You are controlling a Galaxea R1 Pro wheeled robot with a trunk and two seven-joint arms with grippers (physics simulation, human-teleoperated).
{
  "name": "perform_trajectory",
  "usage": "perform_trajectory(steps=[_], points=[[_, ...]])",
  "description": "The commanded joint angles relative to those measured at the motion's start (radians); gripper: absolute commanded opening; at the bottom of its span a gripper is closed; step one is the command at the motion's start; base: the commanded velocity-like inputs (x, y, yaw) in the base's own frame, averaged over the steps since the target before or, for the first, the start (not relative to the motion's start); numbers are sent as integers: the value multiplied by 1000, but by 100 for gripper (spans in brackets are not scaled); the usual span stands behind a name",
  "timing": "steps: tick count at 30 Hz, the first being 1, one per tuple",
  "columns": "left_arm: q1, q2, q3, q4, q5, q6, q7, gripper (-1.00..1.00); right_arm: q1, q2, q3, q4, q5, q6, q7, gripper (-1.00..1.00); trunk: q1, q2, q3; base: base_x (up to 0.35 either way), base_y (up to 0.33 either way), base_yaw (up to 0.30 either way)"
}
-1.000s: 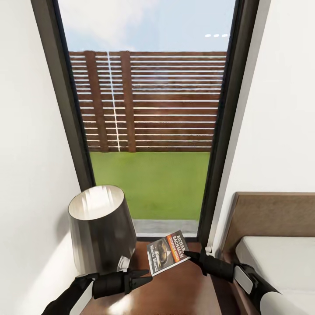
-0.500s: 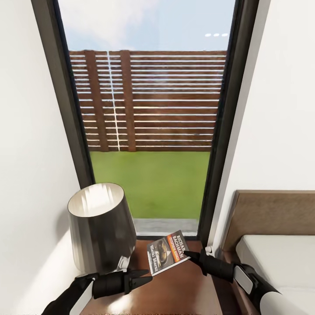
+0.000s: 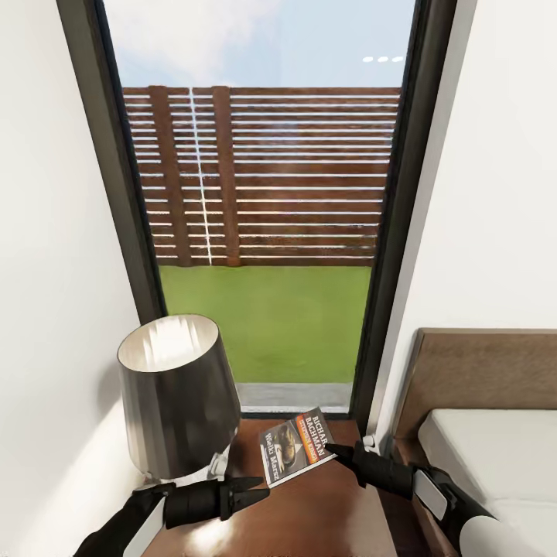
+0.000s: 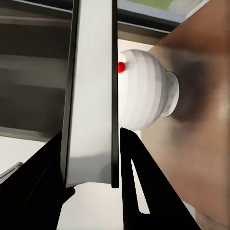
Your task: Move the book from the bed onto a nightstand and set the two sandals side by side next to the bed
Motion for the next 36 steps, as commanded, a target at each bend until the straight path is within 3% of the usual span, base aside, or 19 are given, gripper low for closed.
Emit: perform_trajectory(steps=[1, 36], points=[[-1, 1, -5, 0, 9, 10, 0, 100, -1, -1, 8, 0, -12, 5, 0, -100, 4, -8, -4, 0, 0, 0], [-1, 1, -5, 0, 9, 10, 0, 100, -1, -1, 8, 0, -12, 5, 0, -100, 138, -253, -114, 0, 0, 0]])
